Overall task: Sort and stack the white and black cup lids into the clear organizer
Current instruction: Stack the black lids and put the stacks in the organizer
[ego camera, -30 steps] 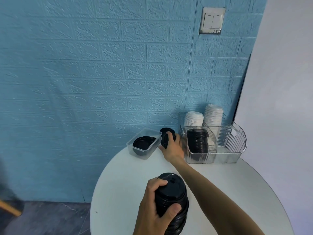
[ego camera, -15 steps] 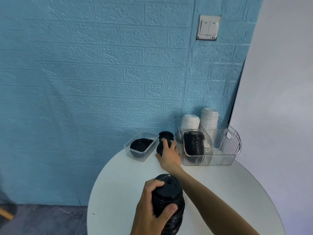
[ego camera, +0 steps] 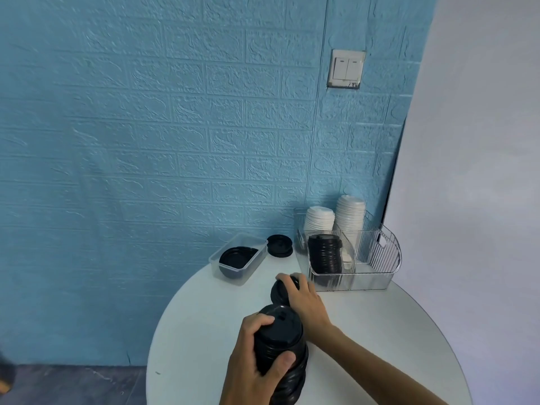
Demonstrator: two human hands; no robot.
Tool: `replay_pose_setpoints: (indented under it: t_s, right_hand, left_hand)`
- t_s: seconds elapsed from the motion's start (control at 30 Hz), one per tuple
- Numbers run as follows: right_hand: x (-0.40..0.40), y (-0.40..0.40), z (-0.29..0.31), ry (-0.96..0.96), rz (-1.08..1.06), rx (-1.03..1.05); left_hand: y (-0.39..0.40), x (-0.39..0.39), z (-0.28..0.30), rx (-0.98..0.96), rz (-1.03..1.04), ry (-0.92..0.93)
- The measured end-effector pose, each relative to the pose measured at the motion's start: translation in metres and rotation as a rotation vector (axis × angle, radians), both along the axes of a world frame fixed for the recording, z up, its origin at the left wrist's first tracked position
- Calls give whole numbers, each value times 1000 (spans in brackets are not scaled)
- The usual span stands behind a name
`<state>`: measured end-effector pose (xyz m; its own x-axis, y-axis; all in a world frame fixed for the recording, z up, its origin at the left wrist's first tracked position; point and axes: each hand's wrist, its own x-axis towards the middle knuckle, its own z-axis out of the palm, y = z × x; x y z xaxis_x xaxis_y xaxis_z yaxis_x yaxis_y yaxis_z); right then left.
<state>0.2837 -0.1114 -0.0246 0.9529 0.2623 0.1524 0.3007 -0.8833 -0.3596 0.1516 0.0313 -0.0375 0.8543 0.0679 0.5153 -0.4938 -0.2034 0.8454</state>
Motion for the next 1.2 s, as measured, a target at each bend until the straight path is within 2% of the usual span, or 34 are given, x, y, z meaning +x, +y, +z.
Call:
replay_pose_setpoints:
  t_s: [0.3,0.47,0.73,0.9,1.0,1.1,1.2]
  right_hand:
    - [-61,-40,-1,-12,140,113]
    - [-70,-51,0,-12,188,181]
    - [-67,-69,5,14,176,400]
    - [-65,-74,19,-68,128,411]
    - [-69,-73,45,-140,105,488]
    - [-82,-62,67,-140,211,611]
    - [-99,-44,76,-89,411,600]
  left_hand:
    - [1,-1,-2,-18,-5,33]
    - [1,-4,-3,-15,-5,47]
    - [2,-3,-4,-12,-15,62]
    - [2,-3,-2,-30,-10,56]
    - [1,-4,-2,-22,-13,48]
    - [0,-5,1,-19,-3,13]
    - [-2,-6,6,-18,23,-46]
